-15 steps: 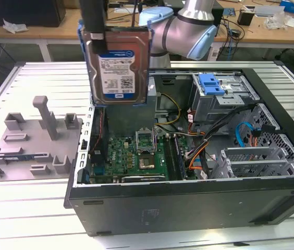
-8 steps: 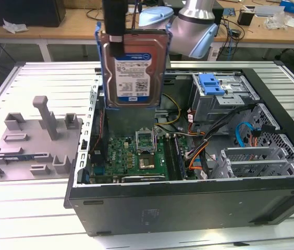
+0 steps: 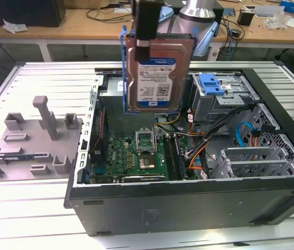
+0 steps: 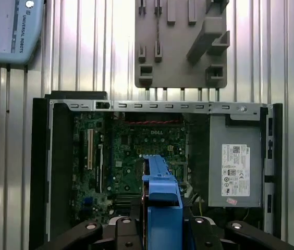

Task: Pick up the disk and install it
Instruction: 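Pick up the disk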

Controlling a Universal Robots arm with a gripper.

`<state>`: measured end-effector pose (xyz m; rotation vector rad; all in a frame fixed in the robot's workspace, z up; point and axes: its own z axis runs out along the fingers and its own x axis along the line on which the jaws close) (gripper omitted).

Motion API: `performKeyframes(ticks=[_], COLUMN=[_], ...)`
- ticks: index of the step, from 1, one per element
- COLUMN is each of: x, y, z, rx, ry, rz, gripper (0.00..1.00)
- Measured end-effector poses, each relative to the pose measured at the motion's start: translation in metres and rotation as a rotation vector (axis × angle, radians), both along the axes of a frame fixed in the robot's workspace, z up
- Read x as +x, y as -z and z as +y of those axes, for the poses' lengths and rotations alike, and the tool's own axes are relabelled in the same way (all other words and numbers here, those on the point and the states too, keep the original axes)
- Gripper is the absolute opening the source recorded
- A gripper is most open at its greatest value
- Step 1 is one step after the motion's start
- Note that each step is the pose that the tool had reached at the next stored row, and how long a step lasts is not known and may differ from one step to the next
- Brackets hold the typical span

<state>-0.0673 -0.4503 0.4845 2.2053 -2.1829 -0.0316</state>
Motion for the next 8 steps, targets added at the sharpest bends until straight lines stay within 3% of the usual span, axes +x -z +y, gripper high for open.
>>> performKeyframes(ticks=[8], x=[0.044], y=[-0.0001], z=[-0.0157], rx=[0.0001], ry=[0.0], rz=[0.0106], gripper=[0.37])
